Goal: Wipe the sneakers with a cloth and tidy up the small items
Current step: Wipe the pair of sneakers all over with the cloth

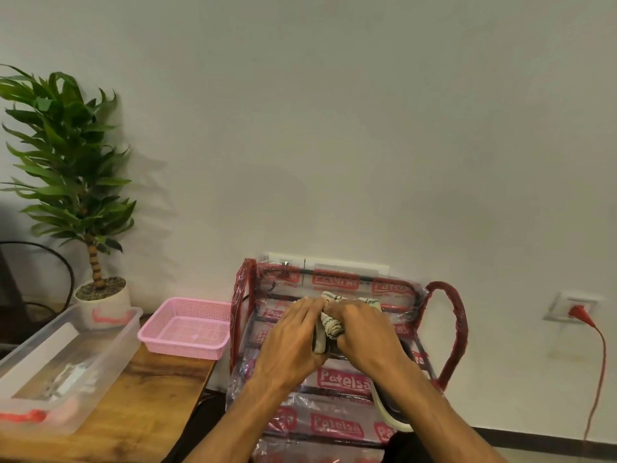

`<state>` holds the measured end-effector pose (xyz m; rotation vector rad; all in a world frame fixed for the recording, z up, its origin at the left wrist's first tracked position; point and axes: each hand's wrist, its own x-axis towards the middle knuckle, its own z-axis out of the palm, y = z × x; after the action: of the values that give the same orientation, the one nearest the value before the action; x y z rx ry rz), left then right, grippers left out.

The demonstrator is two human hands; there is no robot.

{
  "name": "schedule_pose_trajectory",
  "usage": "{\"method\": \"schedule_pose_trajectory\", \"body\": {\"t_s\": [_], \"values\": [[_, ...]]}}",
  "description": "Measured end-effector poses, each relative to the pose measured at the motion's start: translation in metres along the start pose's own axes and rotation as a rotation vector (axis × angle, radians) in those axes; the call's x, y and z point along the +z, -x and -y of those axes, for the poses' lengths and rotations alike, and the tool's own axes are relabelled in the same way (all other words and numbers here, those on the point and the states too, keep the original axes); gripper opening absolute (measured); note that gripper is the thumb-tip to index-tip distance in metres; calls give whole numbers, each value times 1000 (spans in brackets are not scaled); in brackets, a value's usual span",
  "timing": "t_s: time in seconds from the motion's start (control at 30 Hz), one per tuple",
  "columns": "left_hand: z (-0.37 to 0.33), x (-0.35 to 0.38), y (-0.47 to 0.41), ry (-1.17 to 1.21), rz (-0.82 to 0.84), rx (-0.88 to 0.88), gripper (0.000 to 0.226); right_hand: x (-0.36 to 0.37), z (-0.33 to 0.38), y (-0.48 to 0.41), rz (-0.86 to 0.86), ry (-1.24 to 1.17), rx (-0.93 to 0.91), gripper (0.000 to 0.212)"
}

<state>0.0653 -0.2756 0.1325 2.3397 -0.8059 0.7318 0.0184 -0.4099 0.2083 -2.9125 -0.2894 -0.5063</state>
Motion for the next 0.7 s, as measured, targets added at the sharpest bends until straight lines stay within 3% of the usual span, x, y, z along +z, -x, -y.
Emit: {"method": "schedule_pose_trajectory", "body": {"t_s": [0.2,0.37,0.57,0.7], "values": [[2,-7,-5,31,30,-20,91,1,-1,-12,-56,10,-4,41],[14,-8,3,45,-9,-21,87,3,12,6,-34,54,-112,43],[10,-3,14,-16,39,55,103,4,4,-21,43,-5,23,26],[13,-4,11,-2,30,47,103,-1,1,-22,91,-56,67,26]]}}
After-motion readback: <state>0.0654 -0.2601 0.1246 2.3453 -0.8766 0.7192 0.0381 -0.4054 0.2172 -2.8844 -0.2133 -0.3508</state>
